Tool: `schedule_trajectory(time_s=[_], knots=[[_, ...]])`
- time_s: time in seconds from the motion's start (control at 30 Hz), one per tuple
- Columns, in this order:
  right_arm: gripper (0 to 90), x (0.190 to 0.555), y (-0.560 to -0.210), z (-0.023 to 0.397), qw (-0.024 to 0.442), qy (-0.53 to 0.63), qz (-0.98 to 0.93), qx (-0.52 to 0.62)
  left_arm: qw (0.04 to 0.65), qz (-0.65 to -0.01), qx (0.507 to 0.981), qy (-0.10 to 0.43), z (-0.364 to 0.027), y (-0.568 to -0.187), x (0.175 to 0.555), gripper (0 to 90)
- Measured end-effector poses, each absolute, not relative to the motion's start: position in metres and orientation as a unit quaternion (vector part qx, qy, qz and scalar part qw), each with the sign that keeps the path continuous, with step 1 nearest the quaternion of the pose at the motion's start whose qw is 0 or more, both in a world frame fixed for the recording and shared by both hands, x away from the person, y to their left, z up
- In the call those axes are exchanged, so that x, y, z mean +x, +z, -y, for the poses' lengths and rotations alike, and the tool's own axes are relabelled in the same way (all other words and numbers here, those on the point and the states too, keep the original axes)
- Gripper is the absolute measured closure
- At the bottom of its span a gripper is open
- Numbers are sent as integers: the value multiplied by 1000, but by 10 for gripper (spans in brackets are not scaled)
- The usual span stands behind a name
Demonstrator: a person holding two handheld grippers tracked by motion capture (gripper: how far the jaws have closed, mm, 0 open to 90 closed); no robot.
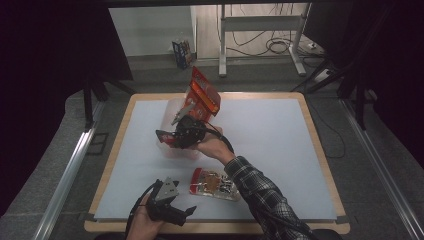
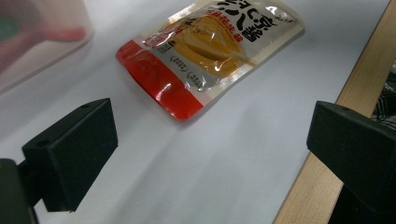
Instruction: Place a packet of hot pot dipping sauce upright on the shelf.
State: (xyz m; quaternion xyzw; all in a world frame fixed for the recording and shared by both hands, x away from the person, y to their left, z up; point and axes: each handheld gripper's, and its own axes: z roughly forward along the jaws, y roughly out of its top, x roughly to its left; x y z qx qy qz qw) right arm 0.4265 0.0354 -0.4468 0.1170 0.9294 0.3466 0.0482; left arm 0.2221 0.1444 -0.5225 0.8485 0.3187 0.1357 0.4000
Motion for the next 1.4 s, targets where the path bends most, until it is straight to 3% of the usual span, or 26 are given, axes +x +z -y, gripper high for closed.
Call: schedule_trajectory(time_s=[0.17,0.53,0.67,0.93,1.4], knots=[[477,426,-444,-33,51,349,-928,121,398,-320,849,136,-144,-523,222,19],[148,422,-447,-15,49,356,-924,131,390,-322,852,136,-142,-523,223,21],[78,420,-447,-7,46,361,-921,138,389,-322,853,135,-142,-524,223,22],[3,413,-446,12,51,374,-913,153,386,-326,854,126,-140,-524,223,26],[0,396,-446,44,66,398,-899,172,377,-332,857,116,-139,-525,224,18]])
